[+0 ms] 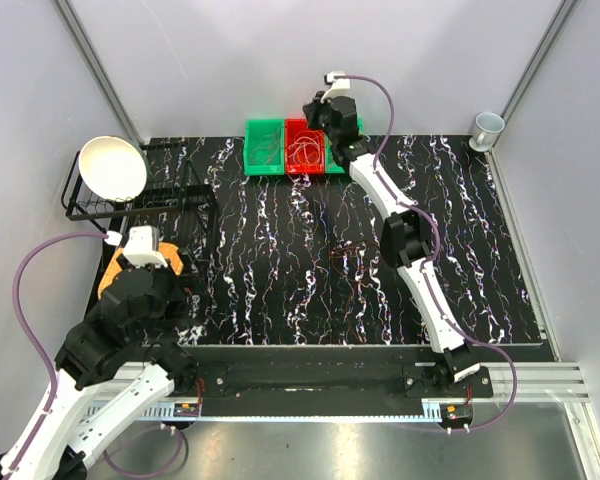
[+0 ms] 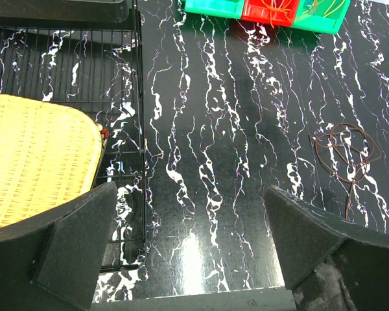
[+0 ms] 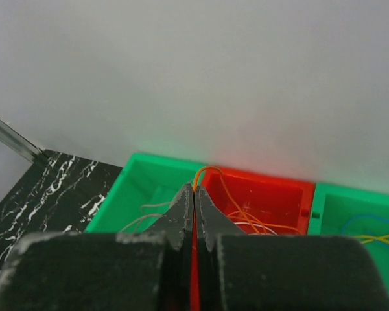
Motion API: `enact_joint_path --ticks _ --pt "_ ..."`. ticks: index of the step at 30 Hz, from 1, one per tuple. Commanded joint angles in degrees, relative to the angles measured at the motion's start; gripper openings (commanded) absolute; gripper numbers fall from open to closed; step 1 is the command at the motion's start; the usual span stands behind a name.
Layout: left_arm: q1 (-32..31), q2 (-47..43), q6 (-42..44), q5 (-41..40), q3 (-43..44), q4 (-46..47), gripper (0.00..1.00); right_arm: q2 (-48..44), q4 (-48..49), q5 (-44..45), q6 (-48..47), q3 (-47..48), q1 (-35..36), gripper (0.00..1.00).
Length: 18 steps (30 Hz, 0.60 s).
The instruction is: Untangle the cables
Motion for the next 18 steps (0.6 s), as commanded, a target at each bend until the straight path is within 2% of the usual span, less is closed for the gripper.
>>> enact_joint_path --ticks 1,7,13,18 --pt "0.42 0.20 1.13 0.88 -0.34 2.93 0.99 -0.91 2.79 -1.86 2.76 0.75 -0.52 0.00" --pt "0.86 0.29 1.22 1.06 -0.43 3.11 0.99 -0.91 3.76 -6.87 6.80 1.63 -0.34 0.00" --pt "1.21 0.29 1.22 1.15 -0.51 3.28 0.99 -5.82 5.43 -6.78 6.80 0.14 0.01 0.00" --pt "1.47 0.29 1.40 1.41 -0.60 3.29 0.99 -5.75 6.75 -7.66 8.56 2.24 0.10 0.00"
